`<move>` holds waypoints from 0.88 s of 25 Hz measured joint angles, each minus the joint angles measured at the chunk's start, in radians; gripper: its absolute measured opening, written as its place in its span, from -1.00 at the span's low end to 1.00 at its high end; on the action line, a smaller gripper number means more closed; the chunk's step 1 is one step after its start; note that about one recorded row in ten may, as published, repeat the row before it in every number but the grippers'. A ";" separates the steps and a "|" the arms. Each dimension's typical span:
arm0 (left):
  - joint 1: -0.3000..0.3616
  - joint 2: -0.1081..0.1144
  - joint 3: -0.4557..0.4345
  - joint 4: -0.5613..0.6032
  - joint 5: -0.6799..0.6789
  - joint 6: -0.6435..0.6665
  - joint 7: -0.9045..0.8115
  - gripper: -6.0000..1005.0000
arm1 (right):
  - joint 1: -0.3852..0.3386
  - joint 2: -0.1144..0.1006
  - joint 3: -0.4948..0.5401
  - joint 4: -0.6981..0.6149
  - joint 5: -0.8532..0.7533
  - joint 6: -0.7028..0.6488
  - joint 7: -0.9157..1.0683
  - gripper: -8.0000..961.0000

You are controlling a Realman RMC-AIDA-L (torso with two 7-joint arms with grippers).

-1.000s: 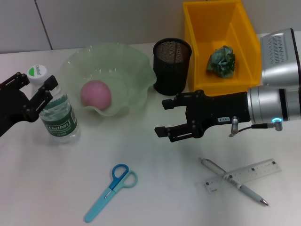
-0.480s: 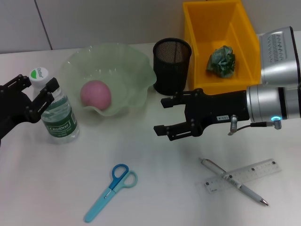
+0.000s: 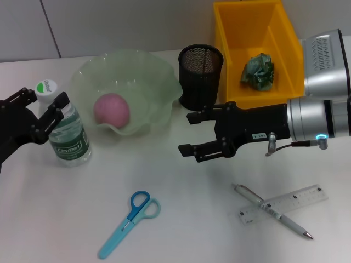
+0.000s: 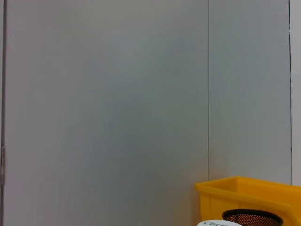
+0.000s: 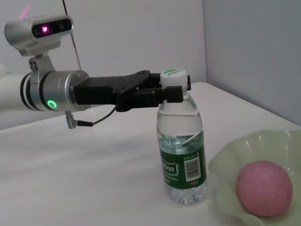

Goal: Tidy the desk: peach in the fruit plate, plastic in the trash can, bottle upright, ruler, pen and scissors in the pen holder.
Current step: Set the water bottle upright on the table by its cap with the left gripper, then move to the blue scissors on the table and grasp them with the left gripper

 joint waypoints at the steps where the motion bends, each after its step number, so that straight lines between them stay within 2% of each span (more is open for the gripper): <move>1: 0.000 -0.001 -0.002 -0.004 0.000 -0.002 0.019 0.23 | 0.001 0.000 0.000 0.000 0.000 0.000 0.002 0.71; 22: 0.007 0.001 -0.004 -0.007 -0.021 0.008 0.011 0.35 | 0.001 0.000 0.000 -0.002 0.003 0.000 0.004 0.71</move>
